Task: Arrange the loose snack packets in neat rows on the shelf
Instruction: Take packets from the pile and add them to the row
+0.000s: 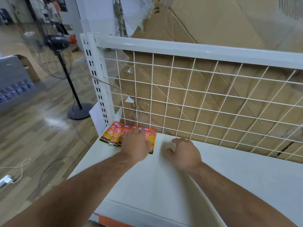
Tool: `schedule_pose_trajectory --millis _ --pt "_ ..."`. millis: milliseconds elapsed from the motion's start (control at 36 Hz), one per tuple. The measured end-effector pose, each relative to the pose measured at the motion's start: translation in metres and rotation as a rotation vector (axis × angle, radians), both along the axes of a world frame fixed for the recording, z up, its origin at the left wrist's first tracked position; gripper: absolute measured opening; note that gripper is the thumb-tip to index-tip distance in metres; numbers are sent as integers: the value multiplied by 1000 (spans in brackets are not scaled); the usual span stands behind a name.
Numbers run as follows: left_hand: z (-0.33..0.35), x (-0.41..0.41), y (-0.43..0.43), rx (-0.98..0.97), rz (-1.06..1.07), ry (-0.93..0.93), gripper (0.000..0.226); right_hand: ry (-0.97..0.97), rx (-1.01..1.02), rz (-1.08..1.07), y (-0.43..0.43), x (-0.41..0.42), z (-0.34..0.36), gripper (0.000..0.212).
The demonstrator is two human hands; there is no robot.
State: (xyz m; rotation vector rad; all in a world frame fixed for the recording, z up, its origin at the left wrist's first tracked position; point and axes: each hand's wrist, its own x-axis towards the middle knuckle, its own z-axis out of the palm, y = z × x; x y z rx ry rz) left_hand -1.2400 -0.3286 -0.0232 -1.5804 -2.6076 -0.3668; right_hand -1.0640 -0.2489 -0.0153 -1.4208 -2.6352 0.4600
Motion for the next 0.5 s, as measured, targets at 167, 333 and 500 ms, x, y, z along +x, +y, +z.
schedule_pose_trajectory --millis 167,333,500 --pt "-8 30 -24 -10 -178 30 59 -90 65 162 -9 8 -13 59" --pt "-5 60 -35 -80 -257 -19 60 -93 34 104 -32 38 -6 68" --pt "4 94 -26 -127 -406 -67 62 -89 31 -90 -61 86 6 60"
